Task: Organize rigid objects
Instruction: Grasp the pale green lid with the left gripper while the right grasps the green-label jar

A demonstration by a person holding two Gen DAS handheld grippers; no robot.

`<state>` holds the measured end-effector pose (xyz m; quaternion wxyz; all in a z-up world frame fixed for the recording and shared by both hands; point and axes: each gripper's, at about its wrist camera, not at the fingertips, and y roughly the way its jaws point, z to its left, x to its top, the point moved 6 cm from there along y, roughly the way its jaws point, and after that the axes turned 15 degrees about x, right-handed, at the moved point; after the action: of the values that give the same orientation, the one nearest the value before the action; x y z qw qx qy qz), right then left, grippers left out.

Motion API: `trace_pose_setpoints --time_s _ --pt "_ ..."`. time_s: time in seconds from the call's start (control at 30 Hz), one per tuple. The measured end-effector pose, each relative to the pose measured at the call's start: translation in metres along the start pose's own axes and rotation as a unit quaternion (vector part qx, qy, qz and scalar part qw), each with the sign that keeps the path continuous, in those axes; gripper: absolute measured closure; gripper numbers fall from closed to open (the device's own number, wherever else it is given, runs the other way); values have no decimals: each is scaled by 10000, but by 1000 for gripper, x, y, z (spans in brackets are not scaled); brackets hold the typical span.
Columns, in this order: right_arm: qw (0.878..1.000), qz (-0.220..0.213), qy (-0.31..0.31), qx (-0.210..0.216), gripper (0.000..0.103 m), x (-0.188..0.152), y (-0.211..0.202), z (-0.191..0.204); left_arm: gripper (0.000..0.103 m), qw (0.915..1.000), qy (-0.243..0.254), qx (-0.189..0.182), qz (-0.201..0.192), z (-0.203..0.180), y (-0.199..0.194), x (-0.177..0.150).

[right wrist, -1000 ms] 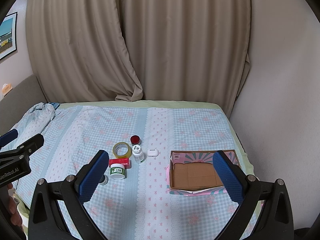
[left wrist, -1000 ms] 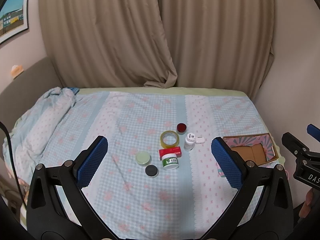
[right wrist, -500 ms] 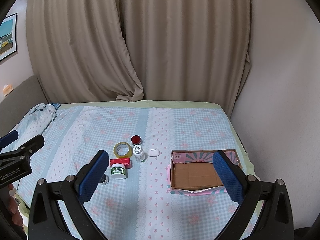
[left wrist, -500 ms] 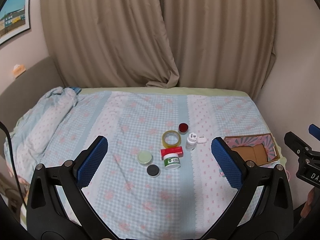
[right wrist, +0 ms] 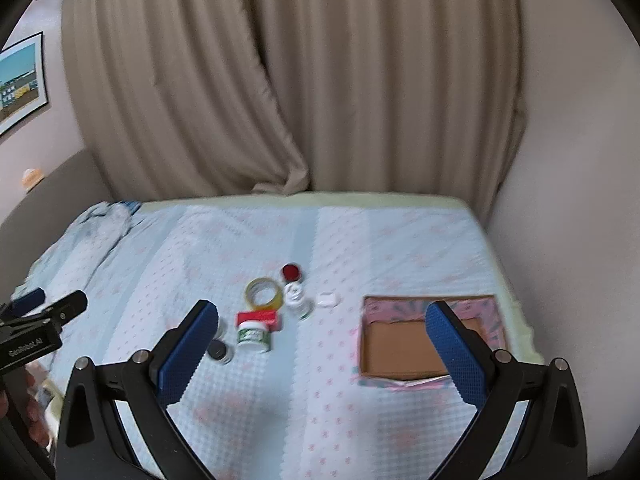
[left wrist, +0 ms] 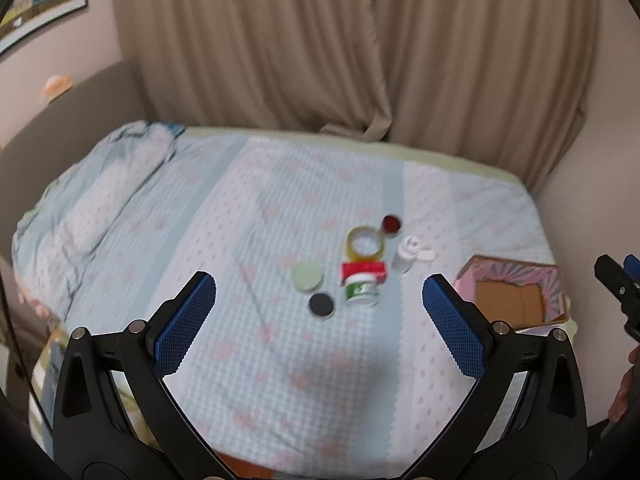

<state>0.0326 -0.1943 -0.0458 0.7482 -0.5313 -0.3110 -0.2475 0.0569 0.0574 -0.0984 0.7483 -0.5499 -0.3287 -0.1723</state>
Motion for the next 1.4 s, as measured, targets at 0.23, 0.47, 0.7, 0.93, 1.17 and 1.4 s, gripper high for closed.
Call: trace_pose_setpoints --time_s 0.23,0.47,0.7,0.93,1.17,1.4 --pt "9976 669 117 166 0 -28 66 5 1 9984 262 -78 499 15 70 -13" --pt "9885 1363 599 246 0 -53 139 23 1 9915 579 -427 1080 18 161 -11" --pt "9730 1950 1204 279 0 -78 229 27 1 9780 1077 -832 1578 -9 270 -23" --pt "9521 2499 1697 469 0 -101 313 23 1 9637 1299 -1049 2082 -43 355 -53" --pt "9267 2966 2185 739 0 -129 381 10 1 9542 1561 -966 2364 -75 418 -82" --pt "9078 3371 2325 908 0 -157 427 2 1 9500 1620 -886 2517 -92 454 -102"
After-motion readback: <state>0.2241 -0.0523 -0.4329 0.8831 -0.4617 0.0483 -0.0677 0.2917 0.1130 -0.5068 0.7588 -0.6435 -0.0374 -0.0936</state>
